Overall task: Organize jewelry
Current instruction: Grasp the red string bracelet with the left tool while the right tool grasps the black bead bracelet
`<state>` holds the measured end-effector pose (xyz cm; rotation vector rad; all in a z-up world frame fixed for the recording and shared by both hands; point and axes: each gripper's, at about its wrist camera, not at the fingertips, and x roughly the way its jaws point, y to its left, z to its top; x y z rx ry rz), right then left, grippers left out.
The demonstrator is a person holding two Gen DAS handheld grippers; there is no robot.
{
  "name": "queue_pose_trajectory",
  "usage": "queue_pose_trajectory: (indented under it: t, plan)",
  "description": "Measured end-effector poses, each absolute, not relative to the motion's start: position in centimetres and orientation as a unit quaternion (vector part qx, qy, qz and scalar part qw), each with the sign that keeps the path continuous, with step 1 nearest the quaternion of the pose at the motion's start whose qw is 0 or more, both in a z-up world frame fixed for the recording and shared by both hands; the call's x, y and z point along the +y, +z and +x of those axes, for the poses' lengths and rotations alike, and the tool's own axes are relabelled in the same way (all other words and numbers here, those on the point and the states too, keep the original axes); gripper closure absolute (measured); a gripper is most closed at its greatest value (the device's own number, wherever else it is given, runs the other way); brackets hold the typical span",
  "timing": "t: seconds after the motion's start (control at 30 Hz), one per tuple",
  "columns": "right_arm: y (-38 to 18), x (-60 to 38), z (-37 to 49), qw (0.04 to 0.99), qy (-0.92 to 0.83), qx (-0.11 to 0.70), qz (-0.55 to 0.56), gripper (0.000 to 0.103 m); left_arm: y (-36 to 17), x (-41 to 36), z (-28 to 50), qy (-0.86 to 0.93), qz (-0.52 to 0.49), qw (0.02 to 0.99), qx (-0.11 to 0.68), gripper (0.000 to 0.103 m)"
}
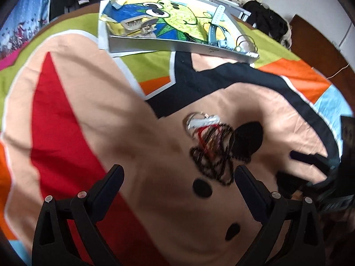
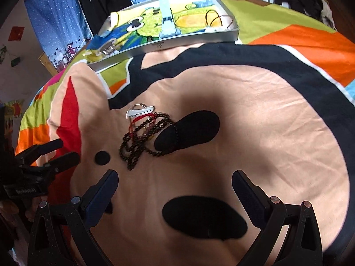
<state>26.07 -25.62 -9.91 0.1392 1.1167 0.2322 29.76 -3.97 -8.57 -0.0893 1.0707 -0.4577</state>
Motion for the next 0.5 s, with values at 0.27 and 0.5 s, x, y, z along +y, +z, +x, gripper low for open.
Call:
queue_pose_trajectory:
  t: [0.27,0.5]
  plan:
    - [-11.9,-22.9,27.3,0.835,0.138,0.532,-0.007,0.021,-9.7,-5.0,33.4,-0.283,-0.090,0.807,0.511,0.042]
    - [-13.3,-22.0,28.2,0.828,0.156,0.538,-0.027,0.038,-11.7,-6.5,34.6,-0.322,-0.088,0.774,0.539,0.069]
